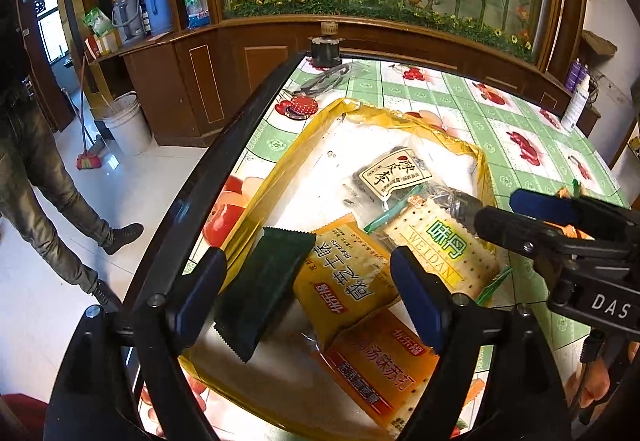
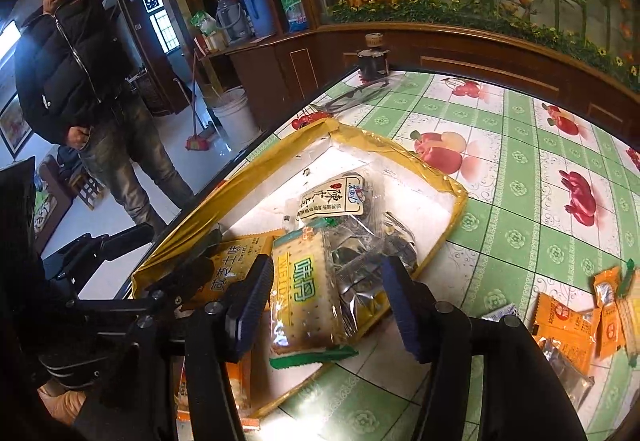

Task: Organize snacks
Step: 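Open both tools to drop the green packet and WEIDAN pack into the tray, then move both open tools back toward the remaining snacks on the table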

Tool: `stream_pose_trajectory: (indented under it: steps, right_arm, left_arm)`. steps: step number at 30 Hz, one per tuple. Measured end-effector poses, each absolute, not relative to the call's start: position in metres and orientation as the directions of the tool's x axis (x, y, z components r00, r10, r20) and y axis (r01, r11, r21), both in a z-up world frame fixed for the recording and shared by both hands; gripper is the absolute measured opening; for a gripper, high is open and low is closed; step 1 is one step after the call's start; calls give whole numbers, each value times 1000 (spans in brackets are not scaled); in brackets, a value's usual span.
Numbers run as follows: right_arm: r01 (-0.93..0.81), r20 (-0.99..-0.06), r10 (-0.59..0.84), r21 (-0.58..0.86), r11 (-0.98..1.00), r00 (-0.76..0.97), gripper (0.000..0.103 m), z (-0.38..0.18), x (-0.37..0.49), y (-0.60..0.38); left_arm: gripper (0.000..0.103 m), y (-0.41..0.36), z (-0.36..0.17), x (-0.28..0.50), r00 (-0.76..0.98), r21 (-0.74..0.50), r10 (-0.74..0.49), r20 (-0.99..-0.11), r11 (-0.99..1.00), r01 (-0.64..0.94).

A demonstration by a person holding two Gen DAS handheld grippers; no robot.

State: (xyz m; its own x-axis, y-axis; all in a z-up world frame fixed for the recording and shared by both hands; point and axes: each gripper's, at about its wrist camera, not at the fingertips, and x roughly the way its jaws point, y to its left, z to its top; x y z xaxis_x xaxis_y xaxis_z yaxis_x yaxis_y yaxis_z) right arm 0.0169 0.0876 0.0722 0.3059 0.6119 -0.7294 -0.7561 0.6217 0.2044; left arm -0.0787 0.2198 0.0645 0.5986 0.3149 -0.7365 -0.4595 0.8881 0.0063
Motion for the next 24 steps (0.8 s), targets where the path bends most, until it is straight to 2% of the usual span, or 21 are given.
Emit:
stream_pose_trajectory:
  steps: [5,24]
  right_arm:
    - [-739,-704,625,213,639,338,68,80,13,63]
    - [-684,-680,615,226,693,399,69,93,-10,-16]
  left_arm:
    - [87,213,75,-86,613,36,366,-700,875,-482]
    - [90,175,103,-98,665,67,400,-631,882,-467]
